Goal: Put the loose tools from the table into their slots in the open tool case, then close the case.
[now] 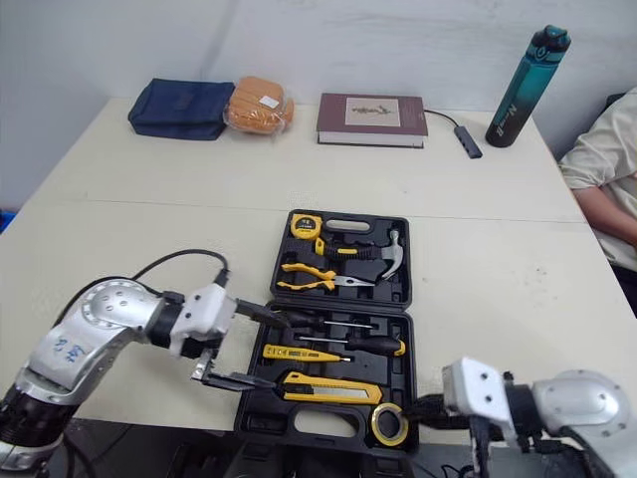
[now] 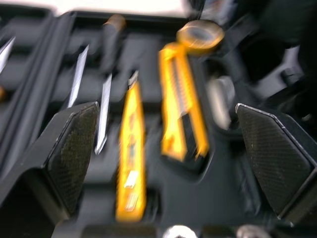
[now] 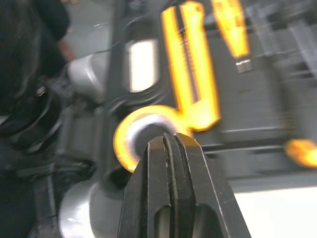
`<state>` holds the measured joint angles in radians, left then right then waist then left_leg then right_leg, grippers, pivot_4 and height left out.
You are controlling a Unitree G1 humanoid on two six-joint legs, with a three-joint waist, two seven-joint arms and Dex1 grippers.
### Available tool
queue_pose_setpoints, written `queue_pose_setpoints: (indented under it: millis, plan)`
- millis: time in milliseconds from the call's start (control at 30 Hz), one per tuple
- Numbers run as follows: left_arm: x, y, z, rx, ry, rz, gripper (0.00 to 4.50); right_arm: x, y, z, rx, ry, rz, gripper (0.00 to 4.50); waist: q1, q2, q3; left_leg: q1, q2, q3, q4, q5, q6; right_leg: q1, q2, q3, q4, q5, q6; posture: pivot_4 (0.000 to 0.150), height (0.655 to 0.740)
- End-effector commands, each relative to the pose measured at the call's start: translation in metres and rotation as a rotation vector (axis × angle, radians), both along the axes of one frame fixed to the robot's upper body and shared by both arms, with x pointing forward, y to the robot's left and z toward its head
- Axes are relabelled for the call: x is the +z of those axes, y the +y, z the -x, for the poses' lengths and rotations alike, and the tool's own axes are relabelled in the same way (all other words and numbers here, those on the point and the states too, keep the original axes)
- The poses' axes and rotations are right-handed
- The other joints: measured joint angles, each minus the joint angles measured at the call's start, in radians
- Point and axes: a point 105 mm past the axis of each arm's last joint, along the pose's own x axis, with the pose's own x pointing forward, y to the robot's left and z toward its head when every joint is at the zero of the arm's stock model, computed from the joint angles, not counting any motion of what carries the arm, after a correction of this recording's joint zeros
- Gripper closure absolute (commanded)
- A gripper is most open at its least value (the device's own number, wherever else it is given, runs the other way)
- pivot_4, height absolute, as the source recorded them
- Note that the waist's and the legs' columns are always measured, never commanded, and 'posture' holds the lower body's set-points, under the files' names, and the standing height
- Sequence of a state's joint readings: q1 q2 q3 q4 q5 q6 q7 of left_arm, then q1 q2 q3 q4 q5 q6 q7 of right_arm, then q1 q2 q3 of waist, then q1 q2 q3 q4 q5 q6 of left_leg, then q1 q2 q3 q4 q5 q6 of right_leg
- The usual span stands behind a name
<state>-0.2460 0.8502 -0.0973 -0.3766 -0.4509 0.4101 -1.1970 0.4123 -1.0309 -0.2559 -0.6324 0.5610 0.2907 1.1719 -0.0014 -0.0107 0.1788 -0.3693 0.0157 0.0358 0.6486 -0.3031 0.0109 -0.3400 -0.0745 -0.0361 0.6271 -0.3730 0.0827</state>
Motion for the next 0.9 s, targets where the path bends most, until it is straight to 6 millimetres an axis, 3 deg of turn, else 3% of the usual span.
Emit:
queue_pose_setpoints:
  millis: [33, 200, 300, 433, 567, 900]
  plan:
    - [0.007, 0.026, -0.017, 0.129, -0.063, -0.015, 0.00, 0.023, -0.007, -0.013, -0.074, -0.034, -0.027, 4.46, 0.000, 0.000, 0.000, 0.000, 0.000, 0.000, 0.000, 0.000, 0.000, 0.000, 0.000, 0.000, 0.000, 0.000, 0.000, 0.150, 0.7400]
    - [-0.001, 0.067, -0.044, 0.286, -0.122, -0.091, 0.00, 0.029, -0.046, -0.062, -0.241, -0.160, 0.098, 4.46, -0.003, 0.000, 0.000, -0.001, 0.000, 0.000, -0.001, 0.000, 0.000, -0.001, -0.001, 0.000, -0.001, 0.000, 0.000, 0.150, 0.7400]
    - [-0.009, 0.075, -0.060, 0.329, -0.170, -0.098, 0.81, 0.023, -0.064, -0.086, -0.293, -0.188, 0.171, 4.50, -0.003, 0.001, 0.001, -0.001, -0.001, 0.001, -0.001, 0.000, 0.000, -0.002, -0.002, 0.000, -0.001, 0.000, -0.001, 0.150, 0.7400]
    - [-0.023, 0.067, -0.068, 0.307, -0.162, -0.109, 2.59, 0.009, -0.072, -0.101, -0.292, -0.184, 0.227, 4.50, 0.000, 0.001, 0.001, -0.004, -0.001, 0.001, -0.001, 0.001, -0.001, -0.005, -0.002, -0.001, -0.001, 0.000, -0.001, 0.150, 0.7400]
    - [-0.029, 0.055, -0.082, 0.316, -0.158, -0.090, 4.45, -0.004, -0.064, -0.108, -0.237, -0.176, 0.250, 4.50, -0.001, 0.001, 0.001, -0.005, -0.001, 0.001, 0.001, 0.001, -0.001, -0.005, -0.002, -0.003, 0.001, 0.000, 0.000, 0.150, 0.7400]
    - [-0.038, 0.014, -0.091, 0.240, -0.140, -0.063, 4.45, -0.015, -0.028, -0.124, -0.154, -0.184, 0.208, 4.50, -0.005, 0.001, 0.001, -0.004, -0.001, 0.002, 0.003, 0.001, -0.002, -0.005, -0.001, -0.003, 0.008, 0.000, 0.000, 0.150, 0.7400]
